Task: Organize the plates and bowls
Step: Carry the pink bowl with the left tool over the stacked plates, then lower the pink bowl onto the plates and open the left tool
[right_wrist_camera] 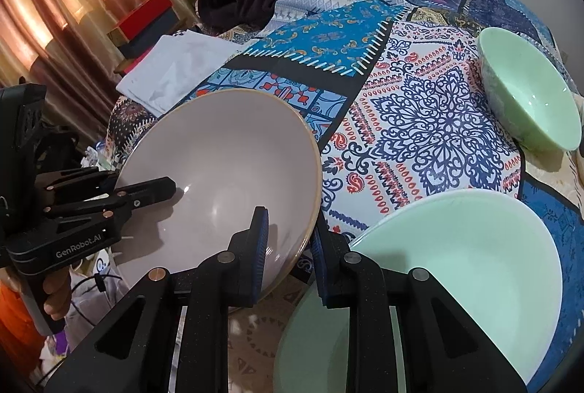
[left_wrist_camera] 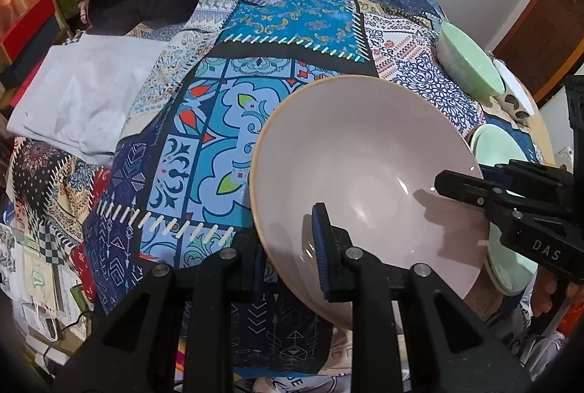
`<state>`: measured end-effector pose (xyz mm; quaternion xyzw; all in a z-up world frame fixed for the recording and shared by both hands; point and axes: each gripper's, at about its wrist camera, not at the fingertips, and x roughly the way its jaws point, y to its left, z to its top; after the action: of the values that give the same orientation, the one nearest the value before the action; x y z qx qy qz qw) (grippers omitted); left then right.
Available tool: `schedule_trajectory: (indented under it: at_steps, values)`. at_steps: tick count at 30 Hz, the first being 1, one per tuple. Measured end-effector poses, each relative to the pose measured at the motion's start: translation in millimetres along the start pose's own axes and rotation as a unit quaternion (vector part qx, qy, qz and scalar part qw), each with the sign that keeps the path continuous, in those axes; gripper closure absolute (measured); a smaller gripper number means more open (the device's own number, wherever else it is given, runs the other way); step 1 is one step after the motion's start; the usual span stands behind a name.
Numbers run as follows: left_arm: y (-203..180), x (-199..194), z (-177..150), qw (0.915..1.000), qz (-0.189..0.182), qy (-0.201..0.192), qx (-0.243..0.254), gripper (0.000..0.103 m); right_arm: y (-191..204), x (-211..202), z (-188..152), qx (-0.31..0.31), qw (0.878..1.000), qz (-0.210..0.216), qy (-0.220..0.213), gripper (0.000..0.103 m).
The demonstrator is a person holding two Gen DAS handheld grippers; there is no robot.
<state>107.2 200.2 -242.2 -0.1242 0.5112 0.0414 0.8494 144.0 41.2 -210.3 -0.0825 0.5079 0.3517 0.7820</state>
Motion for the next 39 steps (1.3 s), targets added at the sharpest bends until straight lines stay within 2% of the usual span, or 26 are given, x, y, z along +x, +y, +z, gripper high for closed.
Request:
schedule_trajectory:
  at_steps: [8, 15, 19, 20, 24, 26, 33, 39]
  values:
    - [-1.3, -5.5, -1.3, 0.9999, 0.013, -0.006, 0.006, 0.080, -2.4, -5.8, 0.0, 0.001, 1.000, 0.003, -0.007, 0.081]
    - [-5.4, -14.8, -0.8, 0.9987, 0.043, -0.017, 0.020, 0.080, -8.7, -27.4, 0.5, 0.006, 0.999, 0.001, -0.035, 0.081]
    - [-6.1, -23.4, 0.5, 0.9984, 0.047, -0.023, 0.019, 0.077, -15.3, -39.3, -0.5, 0.011, 0.999, 0.000, -0.046, 0.081]
    - [-7.8, -26.6, 1.5, 0.9981, 0.051, -0.028, 0.022, 0.075, -17.6, -42.7, -1.0, 0.011, 0.999, -0.002, -0.049, 0.081]
    - [-15.5, -43.0, 8.3, 0.9962, 0.063, -0.055, 0.028, 0.058, -30.2, -58.9, -4.7, 0.017, 0.997, -0.015, -0.068, 0.081]
    - [-21.3, -52.4, 14.0, 0.9952, 0.063, -0.069, 0.031, 0.056, -36.9, -66.6, -6.1, 0.022, 0.997, -0.020, -0.076, 0.080]
    - [-53.9, -68.2, 37.0, 0.9929, 0.037, -0.103, 0.047, 0.041, -76.1, -98.0, -9.7, 0.048, 0.991, -0.058, -0.112, 0.079]
    - [-90.9, -61.9, 57.2, 0.9918, 0.018, -0.106, 0.069, 0.031, -114.3, -123.6, -12.2, 0.081, 0.983, -0.090, -0.137, 0.077]
